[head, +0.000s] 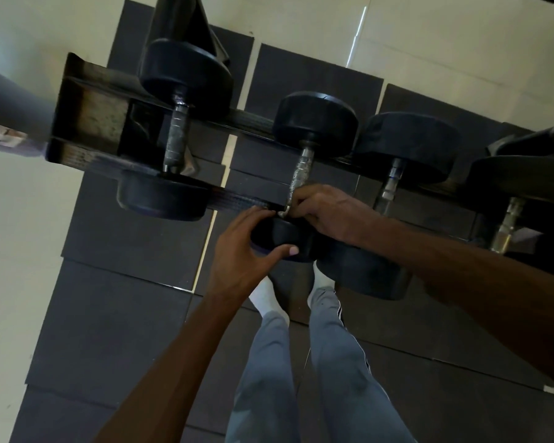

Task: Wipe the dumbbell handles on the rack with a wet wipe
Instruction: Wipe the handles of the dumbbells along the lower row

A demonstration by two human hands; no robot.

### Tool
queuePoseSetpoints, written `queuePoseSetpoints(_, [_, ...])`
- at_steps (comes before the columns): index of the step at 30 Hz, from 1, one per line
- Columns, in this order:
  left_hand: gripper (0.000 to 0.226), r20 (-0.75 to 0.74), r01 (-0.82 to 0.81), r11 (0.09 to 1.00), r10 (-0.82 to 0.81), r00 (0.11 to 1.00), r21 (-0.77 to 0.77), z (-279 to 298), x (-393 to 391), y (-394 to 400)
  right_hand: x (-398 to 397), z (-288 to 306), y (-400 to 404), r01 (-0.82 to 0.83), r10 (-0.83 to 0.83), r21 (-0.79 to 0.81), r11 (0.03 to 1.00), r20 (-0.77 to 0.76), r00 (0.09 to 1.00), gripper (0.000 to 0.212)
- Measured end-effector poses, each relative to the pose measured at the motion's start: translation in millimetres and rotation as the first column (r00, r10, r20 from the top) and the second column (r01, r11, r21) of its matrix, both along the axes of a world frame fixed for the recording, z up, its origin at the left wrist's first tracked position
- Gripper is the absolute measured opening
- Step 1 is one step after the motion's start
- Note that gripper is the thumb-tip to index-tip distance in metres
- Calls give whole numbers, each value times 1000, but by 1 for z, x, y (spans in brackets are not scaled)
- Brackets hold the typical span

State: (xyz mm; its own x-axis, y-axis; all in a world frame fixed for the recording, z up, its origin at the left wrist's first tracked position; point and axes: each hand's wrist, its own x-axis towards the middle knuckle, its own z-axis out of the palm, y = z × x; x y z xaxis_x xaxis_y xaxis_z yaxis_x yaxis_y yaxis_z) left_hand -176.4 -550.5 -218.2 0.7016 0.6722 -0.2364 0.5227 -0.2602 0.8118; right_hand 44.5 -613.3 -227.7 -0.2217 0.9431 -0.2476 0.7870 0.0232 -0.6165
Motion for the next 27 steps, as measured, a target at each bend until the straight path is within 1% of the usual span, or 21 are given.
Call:
queuePoseSetpoints(1, [70, -2, -2, 1000, 2, 1000, -4, 0, 0, 0, 4, 2, 4, -47, 46, 29, 998, 40, 998, 20])
queuePoseSetpoints(2, [70, -10, -3, 1000, 3, 1000, -6, 0, 0, 0, 10, 2, 11, -28, 23, 68, 997, 81, 996, 25])
queuePoseSetpoints(3, [71, -18, -4, 1000, 4, 1000, -7, -1, 1, 0, 17, 1, 19, 38, -49, 105, 994, 113, 992, 31])
queuePoseSetpoints(4, [72, -22, -7, 1000, 6, 1000, -5, -2, 1, 0, 23, 1, 26, 112, -128, 123, 986, 139, 982, 32])
queuePoseSetpoints(5, [72, -25, -11, 1000, 11, 1000, -3, -2, 1, 0, 26, 1, 30, 142, -161, 127, 982, 156, 975, 32])
queuePoseSetpoints(6, [72, -26, -15, 1000, 15, 1000, -2, -2, 1, -1, 23, 5, 30, 111, -129, 109, 988, 165, 978, 34])
queuePoseSetpoints(7, [72, -23, -16, 1000, 16, 1000, -1, -2, 2, -1, 16, 8, 28, 27, -38, 76, 997, 145, 989, 37])
queuePoseSetpoints(9, [70, -7, -12, 1000, 12, 1000, 0, -2, 2, -1, -1, 16, 20, -197, 199, -26, 980, 97, 975, 29])
queuePoseSetpoints(10, [70, -6, -6, 1000, 6, 1000, 3, -2, 2, -1, -3, 19, 19, -249, 253, -57, 967, 96, 963, 25])
queuePoseSetpoints(11, [70, -12, -1, 1000, 1, 1000, 6, -2, 2, -1, 2, 16, 22, -230, 235, -63, 971, 99, 967, 25])
queuePoseSetpoints(13, [71, -21, -13, 1000, 13, 1000, -1, -2, 1, -2, 17, 9, 35, -88, 89, -15, 996, 111, 990, 32])
queuePoseSetpoints(15, [72, -28, -27, 1000, 27, 999, -11, -3, 1, -2, 30, 4, 42, 21, -25, 48, 999, 67, 997, 38])
queuePoseSetpoints(17, [71, -34, -20, 1000, 19, 999, -8, -3, 1, -1, 24, 8, 37, -2, 1, 57, 998, 13, 1000, 37])
queuePoseSetpoints(18, [71, -32, -16, 1000, 16, 999, -5, -2, 1, -1, 19, 11, 30, -11, 11, 37, 999, -7, 1000, 35])
queuePoseSetpoints(20, [70, -28, -9, 1000, 9, 1000, 1, -2, 1, -2, 8, 8, 11, 46, -46, 4, 999, -21, 999, 21])
queuePoseSetpoints(21, [70, -30, -6, 1000, 6, 1000, 5, -1, 1, -2, 6, 2, 2, 115, -114, 11, 993, -24, 993, 19])
queuePoseSetpoints(23, [70, -33, 0, 1000, 0, 999, 8, -1, 1, -3, 1, -9, -12, 287, -286, 12, 958, -74, 955, 26])
queuePoseSetpoints(24, [71, -32, 1, 1000, -1, 999, 4, -1, 0, -4, 0, -11, -16, 339, -336, 12, 941, -104, 936, 28])
queuePoseSetpoints(26, [71, -34, -2, 1000, 2, 999, -1, -1, 0, -4, -3, -10, -16, 352, -347, 31, 936, -112, 931, 30])
queuePoseSetpoints(27, [71, -32, -4, 1000, 4, 999, -4, -2, 0, -3, -4, -9, -13, 321, -315, 42, 946, -105, 943, 30])
